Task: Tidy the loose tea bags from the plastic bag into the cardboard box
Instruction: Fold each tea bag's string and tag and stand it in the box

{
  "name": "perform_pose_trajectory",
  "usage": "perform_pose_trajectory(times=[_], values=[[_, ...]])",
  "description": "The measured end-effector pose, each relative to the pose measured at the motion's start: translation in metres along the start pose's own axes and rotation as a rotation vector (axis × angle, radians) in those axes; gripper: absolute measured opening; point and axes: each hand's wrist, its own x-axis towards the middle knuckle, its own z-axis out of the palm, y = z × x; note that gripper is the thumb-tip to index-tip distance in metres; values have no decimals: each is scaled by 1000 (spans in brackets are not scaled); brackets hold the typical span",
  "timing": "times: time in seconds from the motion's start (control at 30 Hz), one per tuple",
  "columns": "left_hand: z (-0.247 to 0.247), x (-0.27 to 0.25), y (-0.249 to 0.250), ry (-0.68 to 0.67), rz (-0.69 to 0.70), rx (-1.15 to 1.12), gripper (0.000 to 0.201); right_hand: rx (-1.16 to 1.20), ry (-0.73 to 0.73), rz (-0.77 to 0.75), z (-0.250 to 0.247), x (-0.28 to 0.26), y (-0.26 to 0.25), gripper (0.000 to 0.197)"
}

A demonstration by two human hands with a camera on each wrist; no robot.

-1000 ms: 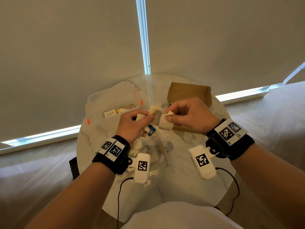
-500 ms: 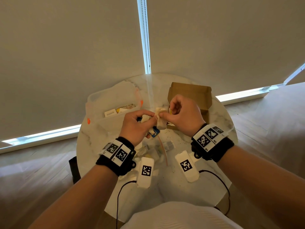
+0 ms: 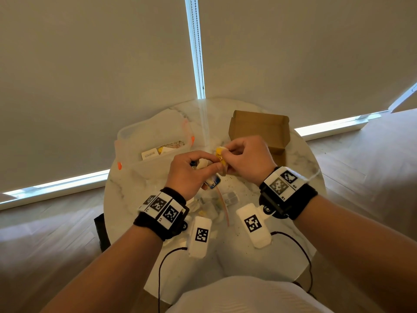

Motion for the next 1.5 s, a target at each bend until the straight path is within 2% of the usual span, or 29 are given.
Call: perform_pose_trajectory(times=[0.2,0.37,0.5,0.73,0.83,0.97,1.17,1.27,1.37,1.5], values=[[-1,3,-13,69,-101,-85,6,72,-46,85,-18,19,20,10],[-3,10,-24,76,-159,-95,10,4,92,105,-43,64,63,6],[-3,20,-31,85,-196,-88,11,-150,180,217,-49,97,113,11],[-1,39,-40,86,-247,-69,10,-307,-3,395,-22,119,174,24],[0,46,-45,84,-266,-53,11,-325,-12,454,-11,129,184,26],[3,50,-51,74,-285,-70,6,-402,63,482,-5,138,191,28],[3,55,-58,59,-301,-69,4,-363,167,516,4,146,200,25],[4,56,-59,59,-308,-69,4,-417,193,599,3,146,198,34],[4,56,-60,56,-310,-77,4,-331,168,696,5,146,203,37],[3,56,-60,63,-305,-75,4,-248,160,675,6,145,206,28]])
